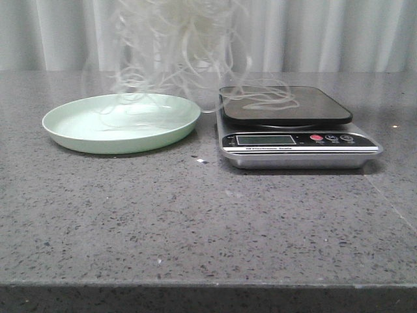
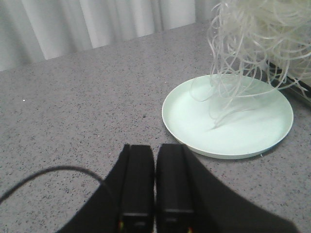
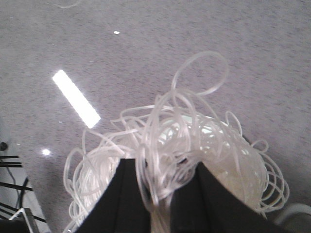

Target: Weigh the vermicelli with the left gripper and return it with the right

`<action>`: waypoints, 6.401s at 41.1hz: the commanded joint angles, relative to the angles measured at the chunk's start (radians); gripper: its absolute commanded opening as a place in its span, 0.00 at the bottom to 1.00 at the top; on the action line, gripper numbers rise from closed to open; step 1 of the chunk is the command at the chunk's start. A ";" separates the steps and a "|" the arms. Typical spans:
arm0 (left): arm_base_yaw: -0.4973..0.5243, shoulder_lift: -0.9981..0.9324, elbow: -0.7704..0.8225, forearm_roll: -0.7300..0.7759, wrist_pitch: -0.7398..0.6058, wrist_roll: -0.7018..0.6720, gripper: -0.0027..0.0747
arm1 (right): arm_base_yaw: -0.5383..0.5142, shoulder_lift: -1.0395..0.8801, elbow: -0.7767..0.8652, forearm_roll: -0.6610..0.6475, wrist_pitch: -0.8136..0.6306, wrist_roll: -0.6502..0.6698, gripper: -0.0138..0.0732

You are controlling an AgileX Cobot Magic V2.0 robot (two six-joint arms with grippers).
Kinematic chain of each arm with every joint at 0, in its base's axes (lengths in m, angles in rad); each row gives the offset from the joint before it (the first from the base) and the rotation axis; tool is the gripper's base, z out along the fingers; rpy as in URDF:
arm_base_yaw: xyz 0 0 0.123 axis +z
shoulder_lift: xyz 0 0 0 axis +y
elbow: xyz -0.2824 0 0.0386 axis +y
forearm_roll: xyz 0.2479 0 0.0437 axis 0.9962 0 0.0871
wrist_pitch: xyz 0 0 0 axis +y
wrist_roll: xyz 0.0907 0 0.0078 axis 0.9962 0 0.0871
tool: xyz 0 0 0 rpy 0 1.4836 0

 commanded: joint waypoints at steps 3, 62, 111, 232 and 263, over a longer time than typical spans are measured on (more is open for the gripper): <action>0.001 0.005 -0.027 0.002 -0.078 -0.011 0.21 | 0.042 -0.012 -0.037 0.058 -0.087 -0.003 0.33; 0.001 0.005 -0.027 0.002 -0.078 -0.011 0.21 | 0.064 0.273 -0.036 0.096 0.065 -0.003 0.65; 0.001 0.005 -0.027 0.002 -0.078 -0.011 0.21 | -0.143 0.088 -0.037 0.100 0.111 -0.002 0.33; 0.001 0.005 -0.027 0.002 -0.078 -0.011 0.21 | -0.164 -1.570 1.934 -0.649 -0.958 0.214 0.33; 0.036 0.003 -0.027 -0.033 -0.100 -0.011 0.21 | -0.164 -1.570 1.934 -0.649 -0.958 0.214 0.33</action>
